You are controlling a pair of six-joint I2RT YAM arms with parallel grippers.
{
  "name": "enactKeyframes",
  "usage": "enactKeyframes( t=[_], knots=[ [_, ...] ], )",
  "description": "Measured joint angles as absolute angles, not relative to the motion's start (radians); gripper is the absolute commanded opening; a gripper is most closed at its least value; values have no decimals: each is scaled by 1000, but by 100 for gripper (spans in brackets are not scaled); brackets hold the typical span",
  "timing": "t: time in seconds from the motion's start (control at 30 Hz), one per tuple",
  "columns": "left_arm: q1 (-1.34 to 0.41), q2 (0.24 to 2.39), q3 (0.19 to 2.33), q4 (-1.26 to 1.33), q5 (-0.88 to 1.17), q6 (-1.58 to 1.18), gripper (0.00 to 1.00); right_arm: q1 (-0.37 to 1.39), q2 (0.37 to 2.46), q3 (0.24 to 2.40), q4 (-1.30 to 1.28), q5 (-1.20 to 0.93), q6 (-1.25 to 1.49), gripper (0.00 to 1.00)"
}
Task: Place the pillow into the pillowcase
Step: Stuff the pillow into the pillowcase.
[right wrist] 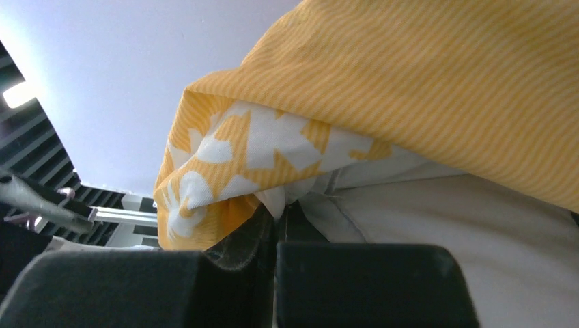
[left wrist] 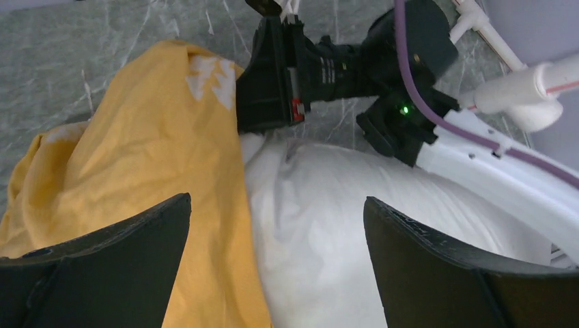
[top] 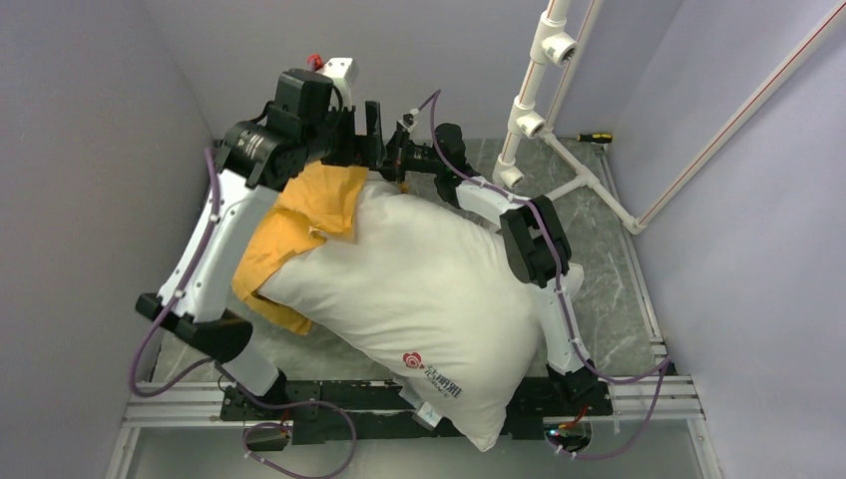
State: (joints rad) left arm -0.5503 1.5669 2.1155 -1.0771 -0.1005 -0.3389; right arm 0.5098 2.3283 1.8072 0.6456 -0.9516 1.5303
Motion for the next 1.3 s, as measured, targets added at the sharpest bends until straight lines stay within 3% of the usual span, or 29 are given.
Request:
enactKeyframes(
  t=[0.4, 0.5, 0.53, 0.6, 0.7, 0.87, 0.97, 1.13, 1.27, 1.3],
  knots=[
    [-259, 1899, 2412, -1131, 174, -334, 94, 538, 2310, 1789, 617, -970, 1478, 0],
    [-224, 1975, 2412, -1140, 250, -333, 87, 551, 2286, 1766, 597, -971, 1452, 0],
    [-219, 1991, 2399, -1140, 275, -333, 80, 556, 2280, 1766, 589, -971, 1443, 0],
    [-215, 2019, 2371, -1141, 332, -332, 54, 561, 2273, 1766, 577, -972, 1429, 0],
    [-215, 2059, 2362, -1143, 392, -315, 2, 563, 2273, 1781, 535, -980, 1399, 0],
    [-187, 2055, 2346, -1091, 462, -327, 0, 562, 2270, 1822, 448, -997, 1335, 0],
    [-123, 1962, 2188, -912, 477, -427, 0, 562, 2242, 1821, 371, -1002, 1266, 0],
    [112, 1769, 1885, -517, 470, -745, 0, 564, 2142, 1790, 212, -1002, 1108, 0],
    [284, 1723, 1798, -264, 438, -978, 0, 575, 2051, 1786, 45, -1000, 934, 0],
    [308, 1727, 1799, -225, 431, -1021, 14, 579, 2031, 1786, 0, -1000, 890, 0]
  ],
)
